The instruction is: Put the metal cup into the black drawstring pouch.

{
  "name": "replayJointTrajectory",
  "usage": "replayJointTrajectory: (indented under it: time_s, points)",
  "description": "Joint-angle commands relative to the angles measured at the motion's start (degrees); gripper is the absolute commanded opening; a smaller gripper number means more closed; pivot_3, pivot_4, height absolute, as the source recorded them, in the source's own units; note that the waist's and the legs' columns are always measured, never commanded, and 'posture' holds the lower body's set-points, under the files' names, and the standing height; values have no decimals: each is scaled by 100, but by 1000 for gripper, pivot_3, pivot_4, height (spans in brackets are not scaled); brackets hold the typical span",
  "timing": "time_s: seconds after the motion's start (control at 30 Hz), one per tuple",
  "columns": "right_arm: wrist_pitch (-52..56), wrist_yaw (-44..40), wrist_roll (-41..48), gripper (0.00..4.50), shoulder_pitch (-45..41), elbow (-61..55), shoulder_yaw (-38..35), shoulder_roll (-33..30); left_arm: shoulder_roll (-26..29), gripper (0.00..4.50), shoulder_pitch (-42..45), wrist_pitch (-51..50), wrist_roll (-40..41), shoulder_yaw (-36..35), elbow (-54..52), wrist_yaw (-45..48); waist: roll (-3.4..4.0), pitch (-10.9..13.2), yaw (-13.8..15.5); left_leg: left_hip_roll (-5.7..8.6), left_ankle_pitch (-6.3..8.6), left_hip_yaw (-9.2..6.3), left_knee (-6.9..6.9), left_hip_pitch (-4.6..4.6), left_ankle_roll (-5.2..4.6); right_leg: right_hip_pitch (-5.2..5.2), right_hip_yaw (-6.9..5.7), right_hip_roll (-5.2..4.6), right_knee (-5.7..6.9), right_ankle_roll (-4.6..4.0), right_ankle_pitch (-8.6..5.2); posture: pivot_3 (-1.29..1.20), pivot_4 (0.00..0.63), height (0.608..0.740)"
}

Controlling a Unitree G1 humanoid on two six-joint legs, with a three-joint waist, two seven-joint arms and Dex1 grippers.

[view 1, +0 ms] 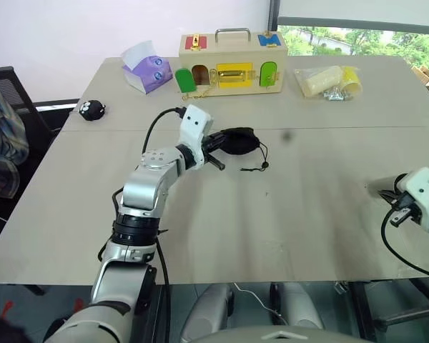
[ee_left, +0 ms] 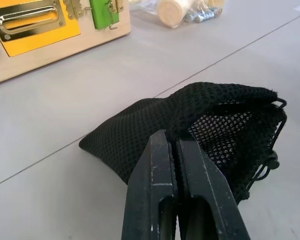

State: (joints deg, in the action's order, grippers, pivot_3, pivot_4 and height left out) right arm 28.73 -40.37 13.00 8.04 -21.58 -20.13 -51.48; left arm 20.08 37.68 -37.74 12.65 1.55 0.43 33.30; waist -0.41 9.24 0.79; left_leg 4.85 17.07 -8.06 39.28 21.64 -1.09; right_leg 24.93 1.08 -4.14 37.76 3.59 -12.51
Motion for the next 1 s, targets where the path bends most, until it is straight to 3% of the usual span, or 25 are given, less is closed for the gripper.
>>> replayJointTrajectory:
  time_s: [0.03,0.23,0.37,0.63,0.73,1.0]
  points:
    - [257,66,360,13,-393,-448,-165,102,152,0,244,-3,-40,150,-213,117,0,0,-9,0,0,1,0,0,0,0,1,0,0,0,0,0,150,710]
    - [1269,219,1683,13,-1690,-1410,447,727,171,0,504,-316,-36,515,-44,313,-2,1,-22,-4,0,0,-1,0,1,2,1,-1,2,-1,0,0,150,710]
    - [1790,902,2101,13,-2715,-1784,1529,1859,34,0,773,-713,46,570,-8,282,-9,1,-20,-2,-1,-3,3,15,1,21,0,-1,8,-2,1,0,150,710]
    - [1277,1649,1092,13,-3487,-1099,2935,3009,-83,0,1137,-1294,178,511,-162,219,-9,1,-25,11,-2,-2,8,56,2,68,2,-2,18,-2,3,0,150,710]
    - [1076,2100,742,13,-3604,-665,2945,3416,-32,0,1206,-1584,253,451,-267,199,-9,1,-54,10,-4,-3,6,54,5,71,2,0,24,-3,3,0,150,710]
    - [631,2229,275,13,-3737,-115,3137,3912,24,0,1365,-1983,416,311,-357,134,-7,0,-190,9,-5,-2,2,50,7,72,7,4,27,-3,3,0,150,710]
